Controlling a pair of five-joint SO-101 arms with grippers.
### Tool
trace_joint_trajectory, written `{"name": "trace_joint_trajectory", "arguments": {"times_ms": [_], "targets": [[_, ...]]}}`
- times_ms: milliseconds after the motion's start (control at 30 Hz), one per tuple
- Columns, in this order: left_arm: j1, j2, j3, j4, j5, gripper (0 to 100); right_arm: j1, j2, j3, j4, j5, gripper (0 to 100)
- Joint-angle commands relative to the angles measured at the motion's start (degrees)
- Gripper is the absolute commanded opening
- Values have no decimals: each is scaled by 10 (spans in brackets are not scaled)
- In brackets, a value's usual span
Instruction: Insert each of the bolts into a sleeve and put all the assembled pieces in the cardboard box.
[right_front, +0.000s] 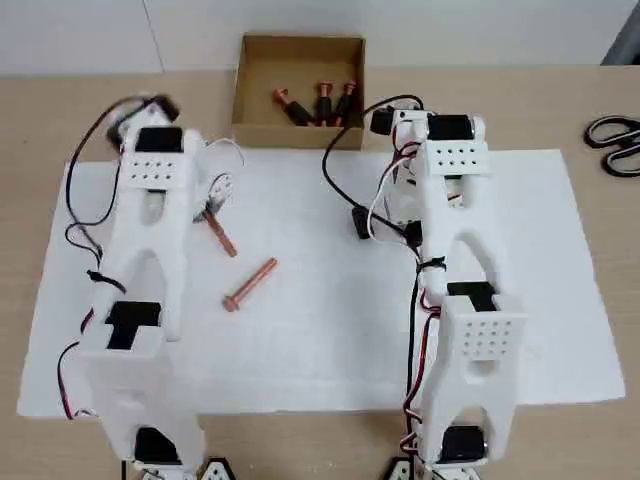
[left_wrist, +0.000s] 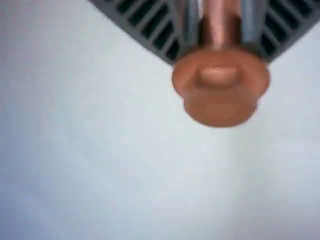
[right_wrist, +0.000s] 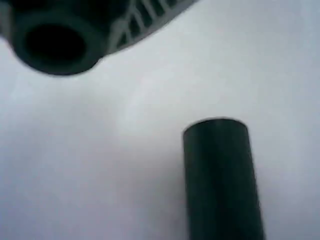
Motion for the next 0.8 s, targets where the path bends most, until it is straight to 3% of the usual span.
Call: {"name": "trace_joint_trajectory", "arguments": {"times_ms": [0,233,600,767], "targets": [[-4,-5,-49,50,-119,7,5,-43,-17,7,-5,3],[-2,25,3,40,-307,6,5,-43,-16,7,-5,3],[-6,142,-1,1,-345,9,4,-43,-16,7,-5,3],[-5,144,0,-3,-347,104,4,-43,-16,7,-5,3]]}}
